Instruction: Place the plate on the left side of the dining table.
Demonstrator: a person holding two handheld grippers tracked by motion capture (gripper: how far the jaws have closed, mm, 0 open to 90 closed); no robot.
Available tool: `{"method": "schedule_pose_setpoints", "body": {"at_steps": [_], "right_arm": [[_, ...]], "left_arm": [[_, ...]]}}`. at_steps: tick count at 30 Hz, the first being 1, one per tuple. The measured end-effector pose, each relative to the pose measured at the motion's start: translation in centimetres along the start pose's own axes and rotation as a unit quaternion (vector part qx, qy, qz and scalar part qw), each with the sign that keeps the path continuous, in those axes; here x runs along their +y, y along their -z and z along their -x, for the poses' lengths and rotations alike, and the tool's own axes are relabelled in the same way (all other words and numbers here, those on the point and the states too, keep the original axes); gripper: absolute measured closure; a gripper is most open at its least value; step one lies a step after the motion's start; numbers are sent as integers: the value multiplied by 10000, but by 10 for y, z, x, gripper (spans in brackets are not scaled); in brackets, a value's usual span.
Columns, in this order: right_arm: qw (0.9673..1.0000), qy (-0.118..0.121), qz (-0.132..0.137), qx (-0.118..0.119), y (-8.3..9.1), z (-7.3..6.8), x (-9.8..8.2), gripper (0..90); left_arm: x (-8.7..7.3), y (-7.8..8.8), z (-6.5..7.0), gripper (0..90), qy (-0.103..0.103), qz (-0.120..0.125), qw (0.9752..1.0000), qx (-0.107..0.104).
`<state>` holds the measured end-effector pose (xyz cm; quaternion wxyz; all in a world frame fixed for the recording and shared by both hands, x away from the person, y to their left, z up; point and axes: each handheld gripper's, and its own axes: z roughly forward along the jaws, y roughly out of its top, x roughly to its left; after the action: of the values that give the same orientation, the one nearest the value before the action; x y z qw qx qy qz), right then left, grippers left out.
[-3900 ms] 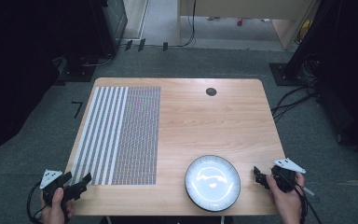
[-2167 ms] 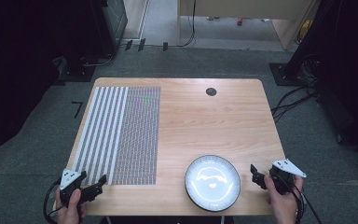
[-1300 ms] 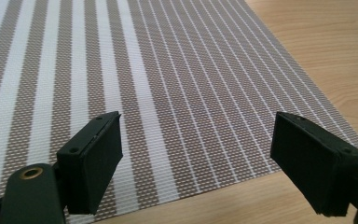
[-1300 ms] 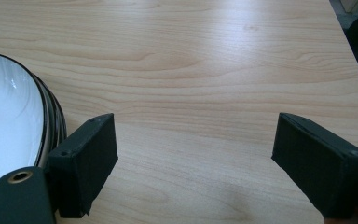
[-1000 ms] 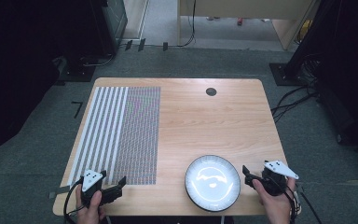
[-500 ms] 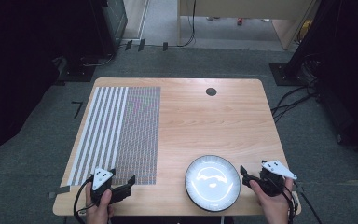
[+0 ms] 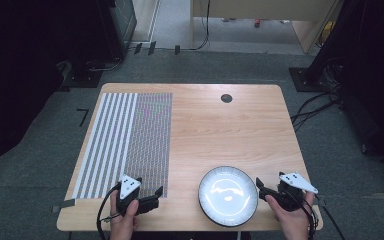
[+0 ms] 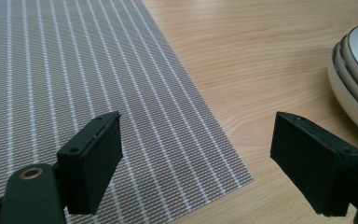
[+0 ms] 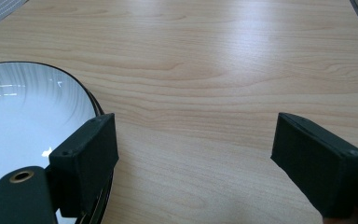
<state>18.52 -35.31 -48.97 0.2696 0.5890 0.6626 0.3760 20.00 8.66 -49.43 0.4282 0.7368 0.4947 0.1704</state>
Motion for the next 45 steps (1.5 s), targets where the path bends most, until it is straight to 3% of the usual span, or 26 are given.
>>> {"method": "schedule_pose_setpoints", "body": {"at_steps": [6,16,23,30,31,36,40,45], "right_arm": [[10000,-55,28,7,1,-1,1,143],[9992,-375,137,-49,3,-5,4,196],[9991,-274,299,-89,5,-9,4,278],[9992,-274,289,0,5,-12,4,319],[9993,-241,292,20,5,-13,4,376],[9996,-195,207,83,3,-14,3,429],[9987,-180,294,379,6,-15,3,547],[9981,-215,286,503,6,-17,2,586]], "left_arm": [[2,-6,11,166,-17,-17,10000,-88],[12,-14,29,165,-83,57,9995,-312],[21,-21,44,165,-209,10,9985,-500],[34,-28,58,166,-302,58,9969,-723],[36,-30,65,166,-377,53,9963,-773],[34,-38,78,170,-505,-54,9950,-857],[31,-44,84,181,-543,-131,9946,-870],[30,-45,89,250,-564,-148,9934,-991]]}}
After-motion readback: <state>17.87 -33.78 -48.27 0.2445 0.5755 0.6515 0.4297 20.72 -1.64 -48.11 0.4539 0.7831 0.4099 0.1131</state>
